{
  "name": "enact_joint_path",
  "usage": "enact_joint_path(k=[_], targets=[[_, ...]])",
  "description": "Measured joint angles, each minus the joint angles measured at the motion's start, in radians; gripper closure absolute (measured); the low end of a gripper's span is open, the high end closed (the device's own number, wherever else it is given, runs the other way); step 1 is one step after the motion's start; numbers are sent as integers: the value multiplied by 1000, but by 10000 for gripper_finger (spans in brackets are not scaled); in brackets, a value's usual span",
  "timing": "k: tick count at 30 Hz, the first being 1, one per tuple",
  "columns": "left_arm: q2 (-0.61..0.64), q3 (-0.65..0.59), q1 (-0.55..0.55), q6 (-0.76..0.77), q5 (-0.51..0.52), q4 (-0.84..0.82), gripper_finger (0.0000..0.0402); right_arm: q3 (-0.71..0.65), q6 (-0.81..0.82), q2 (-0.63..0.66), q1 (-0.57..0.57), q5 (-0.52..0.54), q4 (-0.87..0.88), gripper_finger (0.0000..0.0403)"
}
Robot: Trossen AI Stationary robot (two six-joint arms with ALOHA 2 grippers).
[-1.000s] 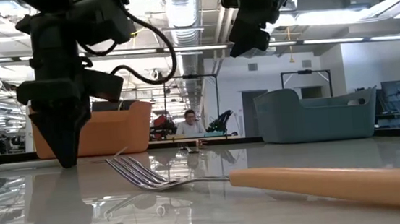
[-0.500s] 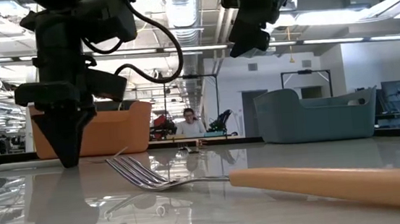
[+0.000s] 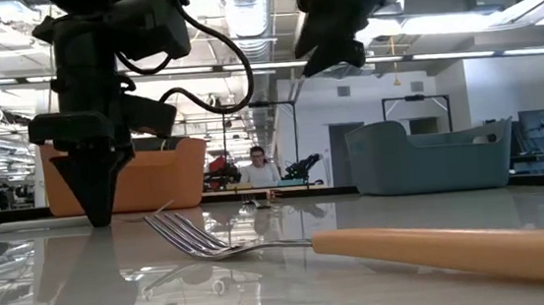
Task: Sort silverware by color (type)
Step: Put the white fork into the blue bin, then put the orange fork into the orange bin
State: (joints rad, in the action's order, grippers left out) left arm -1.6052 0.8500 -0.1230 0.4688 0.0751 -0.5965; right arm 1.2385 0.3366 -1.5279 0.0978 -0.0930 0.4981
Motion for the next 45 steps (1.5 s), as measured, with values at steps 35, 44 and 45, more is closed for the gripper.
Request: enact_joint_path(k=[35,44,45], targets=[[344,36,34,15,384,-451,219,549,262,-697,233,196,183,197],[345,36,34,6,389,-441,219,531,254,-704,223,195,215,254],[345,36,34,6,393,-441,219,522,254,-704,220,194,203,264]])
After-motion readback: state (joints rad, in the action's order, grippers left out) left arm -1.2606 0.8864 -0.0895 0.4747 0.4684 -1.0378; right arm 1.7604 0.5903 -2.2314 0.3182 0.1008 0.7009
